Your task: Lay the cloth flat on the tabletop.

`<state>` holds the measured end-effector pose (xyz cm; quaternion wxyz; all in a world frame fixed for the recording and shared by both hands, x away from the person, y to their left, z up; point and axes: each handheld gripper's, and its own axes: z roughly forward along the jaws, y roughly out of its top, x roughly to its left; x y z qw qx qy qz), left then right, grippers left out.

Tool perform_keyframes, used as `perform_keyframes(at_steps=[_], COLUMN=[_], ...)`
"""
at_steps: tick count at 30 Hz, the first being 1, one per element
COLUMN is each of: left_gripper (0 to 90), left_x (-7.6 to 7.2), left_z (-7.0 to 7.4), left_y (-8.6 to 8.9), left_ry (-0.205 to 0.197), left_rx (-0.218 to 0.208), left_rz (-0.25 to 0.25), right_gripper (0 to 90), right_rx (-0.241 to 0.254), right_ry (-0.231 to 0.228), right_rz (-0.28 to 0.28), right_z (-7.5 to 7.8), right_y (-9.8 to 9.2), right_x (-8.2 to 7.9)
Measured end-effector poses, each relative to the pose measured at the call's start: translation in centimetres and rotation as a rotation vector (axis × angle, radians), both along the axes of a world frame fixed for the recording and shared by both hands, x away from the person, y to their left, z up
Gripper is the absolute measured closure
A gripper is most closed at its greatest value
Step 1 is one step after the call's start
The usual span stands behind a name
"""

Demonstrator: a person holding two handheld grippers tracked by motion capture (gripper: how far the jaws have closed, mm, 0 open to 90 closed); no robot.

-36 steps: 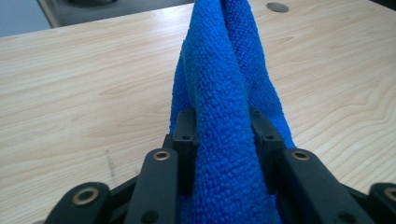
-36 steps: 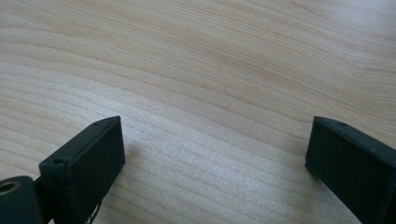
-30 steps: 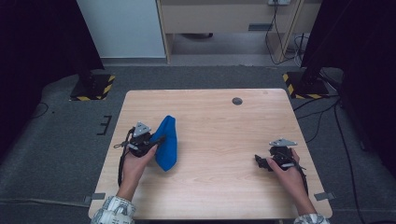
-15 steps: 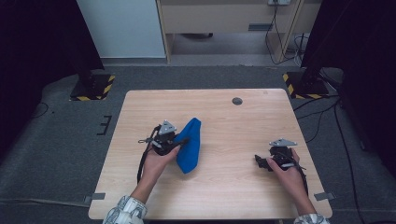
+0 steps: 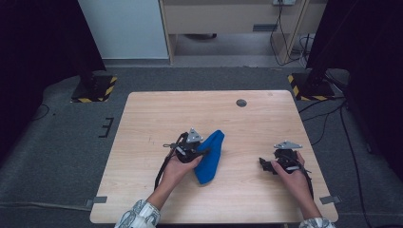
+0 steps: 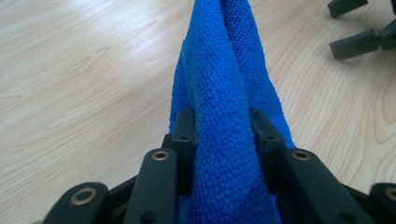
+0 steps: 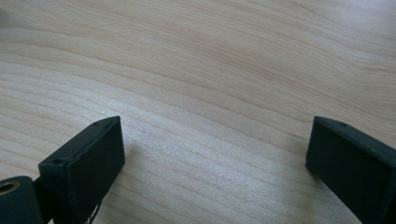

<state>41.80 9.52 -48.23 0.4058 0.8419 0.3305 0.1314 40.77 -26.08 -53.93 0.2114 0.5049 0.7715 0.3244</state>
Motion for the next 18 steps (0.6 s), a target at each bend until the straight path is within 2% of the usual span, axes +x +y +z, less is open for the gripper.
perform_keyframes(at_steps=[3, 7, 12, 15, 18], left_gripper=[67.0, 66.2, 63.7, 56.6, 41.7], left_x=[0.3, 0.5, 0.7, 0.9, 0.9], left_z=[-0.6, -1.8, -2.9, -3.3, -3.3], left_y=[-0.4, -1.1, -1.2, -1.2, -1.3], left_ry=[0.017, 0.037, 0.051, 0.06, 0.055], left_rx=[0.002, 0.044, 0.065, 0.064, 0.051], left_rz=[-0.006, -0.023, -0.024, -0.02, -0.021], right_gripper=[4.5, 4.5, 4.5, 4.5, 4.4], right_rx=[0.001, -0.002, -0.003, -0.003, -0.002], right_ry=[0.003, 0.0, 0.0, 0.002, 0.003], right_rz=[0.002, 0.004, 0.004, 0.002, 0.002], right_z=[0.0, 0.0, 0.0, 0.0, 0.0], right_y=[0.0, 0.1, 0.1, 0.1, 0.1], right_x=[-0.1, -0.1, -0.1, -0.1, -0.1])
